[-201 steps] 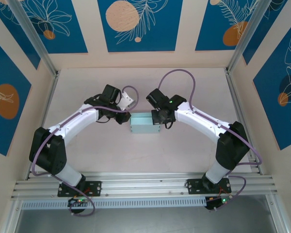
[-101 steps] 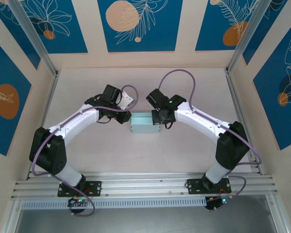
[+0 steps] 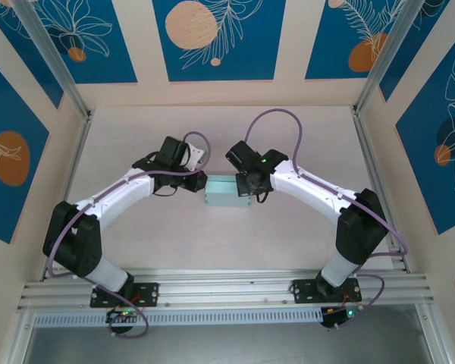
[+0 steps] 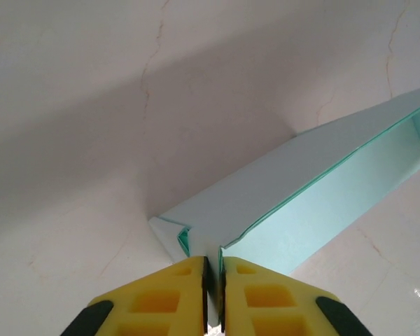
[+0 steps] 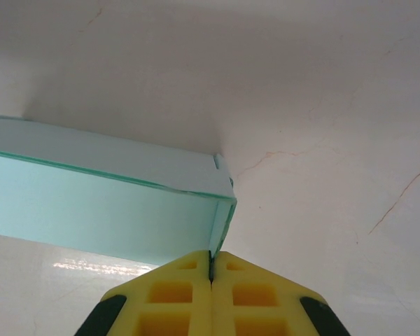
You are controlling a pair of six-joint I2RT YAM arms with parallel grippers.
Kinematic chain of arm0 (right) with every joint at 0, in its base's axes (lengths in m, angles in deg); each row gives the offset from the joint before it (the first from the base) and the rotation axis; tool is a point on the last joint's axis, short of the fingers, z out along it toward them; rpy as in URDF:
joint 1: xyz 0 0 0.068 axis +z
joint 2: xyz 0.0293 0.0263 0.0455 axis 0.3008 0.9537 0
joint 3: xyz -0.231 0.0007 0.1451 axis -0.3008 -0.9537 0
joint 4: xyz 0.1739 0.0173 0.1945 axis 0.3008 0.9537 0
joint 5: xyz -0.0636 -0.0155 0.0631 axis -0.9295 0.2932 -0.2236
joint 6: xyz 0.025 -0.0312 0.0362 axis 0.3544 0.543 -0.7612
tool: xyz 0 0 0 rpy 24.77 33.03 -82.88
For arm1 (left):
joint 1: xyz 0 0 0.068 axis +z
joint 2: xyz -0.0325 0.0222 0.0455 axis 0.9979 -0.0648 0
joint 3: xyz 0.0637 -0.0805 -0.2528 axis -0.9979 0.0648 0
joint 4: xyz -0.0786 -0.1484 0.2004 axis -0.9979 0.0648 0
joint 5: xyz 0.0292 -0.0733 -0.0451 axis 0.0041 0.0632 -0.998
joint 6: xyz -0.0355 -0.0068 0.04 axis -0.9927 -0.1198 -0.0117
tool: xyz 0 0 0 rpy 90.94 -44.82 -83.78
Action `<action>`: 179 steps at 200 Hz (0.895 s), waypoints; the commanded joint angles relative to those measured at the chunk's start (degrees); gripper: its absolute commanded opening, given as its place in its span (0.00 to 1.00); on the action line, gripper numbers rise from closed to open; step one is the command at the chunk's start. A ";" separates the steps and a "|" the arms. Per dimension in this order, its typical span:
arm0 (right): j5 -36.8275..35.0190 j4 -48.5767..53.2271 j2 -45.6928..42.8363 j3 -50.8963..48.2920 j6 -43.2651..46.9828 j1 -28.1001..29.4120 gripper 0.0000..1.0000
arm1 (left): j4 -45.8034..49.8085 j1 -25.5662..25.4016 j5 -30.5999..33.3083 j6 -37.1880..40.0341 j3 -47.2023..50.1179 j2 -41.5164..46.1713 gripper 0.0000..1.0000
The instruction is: Fold the paper box
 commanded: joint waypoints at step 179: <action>2.08 -0.94 2.85 2.79 -0.11 2.13 0.00 | -3.83 -3.75 -8.77 -7.58 -0.77 1.10 0.11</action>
